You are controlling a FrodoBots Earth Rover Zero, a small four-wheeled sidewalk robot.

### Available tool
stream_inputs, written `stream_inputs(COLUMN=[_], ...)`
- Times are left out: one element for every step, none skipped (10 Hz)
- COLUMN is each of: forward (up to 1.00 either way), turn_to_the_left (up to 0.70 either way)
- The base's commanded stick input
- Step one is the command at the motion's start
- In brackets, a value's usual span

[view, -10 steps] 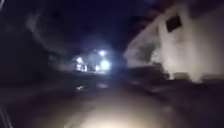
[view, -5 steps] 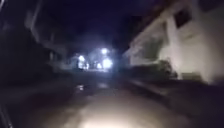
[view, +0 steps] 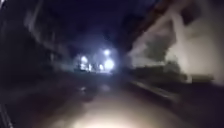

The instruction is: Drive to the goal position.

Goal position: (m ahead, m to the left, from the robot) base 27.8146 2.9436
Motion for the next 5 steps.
stream_inputs(forward=[0.7, 0.7, 0.7, 0.7, 0.7], turn_to_the_left=[0.0, 0.0, 0.0, 0.0, 0.0])
